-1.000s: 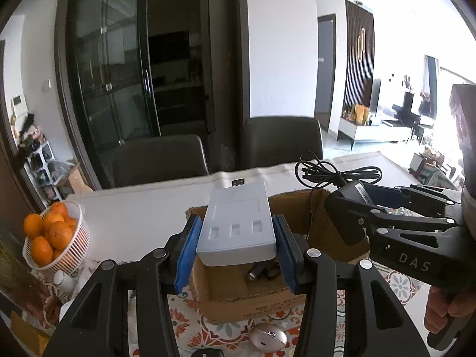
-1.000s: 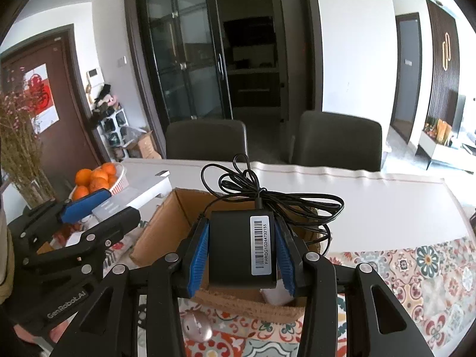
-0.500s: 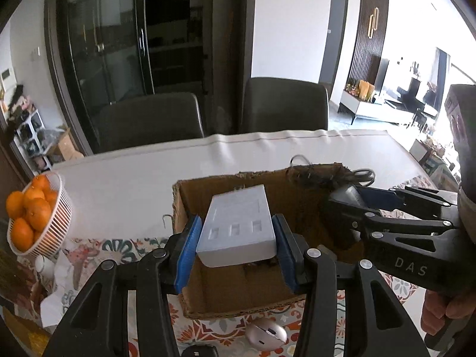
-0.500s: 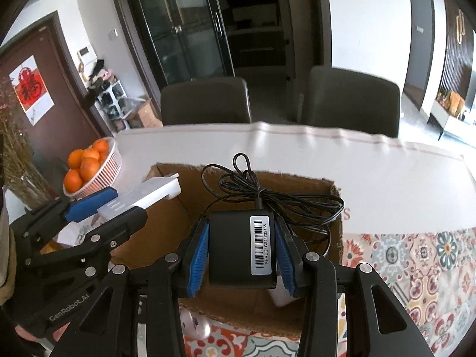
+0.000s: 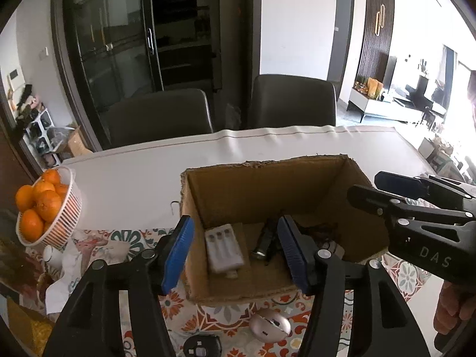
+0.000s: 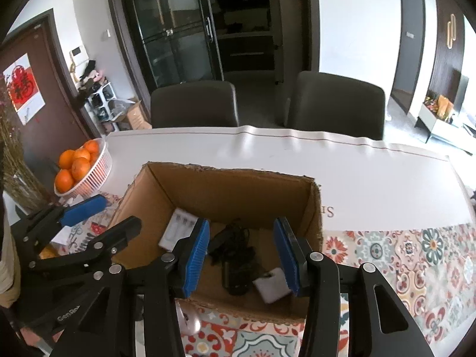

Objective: Organize rigid objects
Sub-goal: 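Open the left tool inside the box while the right tool releases the black adapter, then withdraw both tools from the box toward the remaining table items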

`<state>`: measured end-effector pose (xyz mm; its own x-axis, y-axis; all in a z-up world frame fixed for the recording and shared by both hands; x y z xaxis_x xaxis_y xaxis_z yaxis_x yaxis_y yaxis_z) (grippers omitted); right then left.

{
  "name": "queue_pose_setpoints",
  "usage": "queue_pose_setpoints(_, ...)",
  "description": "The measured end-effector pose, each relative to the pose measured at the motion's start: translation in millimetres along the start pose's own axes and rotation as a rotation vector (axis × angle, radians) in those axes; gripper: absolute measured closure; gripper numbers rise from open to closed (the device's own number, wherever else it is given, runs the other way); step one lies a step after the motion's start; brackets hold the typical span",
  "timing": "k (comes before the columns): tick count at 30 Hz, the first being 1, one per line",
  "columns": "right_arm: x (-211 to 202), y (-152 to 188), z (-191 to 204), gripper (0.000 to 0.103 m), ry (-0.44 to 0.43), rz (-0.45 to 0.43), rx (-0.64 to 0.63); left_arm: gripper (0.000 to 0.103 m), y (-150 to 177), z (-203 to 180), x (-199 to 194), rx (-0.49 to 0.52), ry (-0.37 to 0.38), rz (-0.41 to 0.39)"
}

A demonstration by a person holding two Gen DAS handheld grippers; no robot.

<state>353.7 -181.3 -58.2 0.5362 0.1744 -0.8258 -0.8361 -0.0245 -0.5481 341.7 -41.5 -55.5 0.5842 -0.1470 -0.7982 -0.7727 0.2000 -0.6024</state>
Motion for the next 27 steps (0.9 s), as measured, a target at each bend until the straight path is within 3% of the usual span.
queue_pose_setpoints(14,-44,19,18,0.054,-0.024,-0.083,-0.012,0.037,23,14,-52,-0.041,-0.071,-0.078)
queue_pose_setpoints(27,-58,43,53,0.052,-0.063,-0.067,-0.056,0.036,63,35,-79,-0.099,-0.095,-0.073)
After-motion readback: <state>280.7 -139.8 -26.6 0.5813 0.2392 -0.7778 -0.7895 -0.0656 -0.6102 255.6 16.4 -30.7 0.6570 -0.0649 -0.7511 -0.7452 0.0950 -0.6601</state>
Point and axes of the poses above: each gripper's, at about its wrist camera, not at the fingertips, and x roughly the way its jaws point, z to its left, y to its underside, the point moved 3 cm from there along x, roughly the way its jaws point, and after that the axes turned 7 degrees about z, right-handed, at the moved point
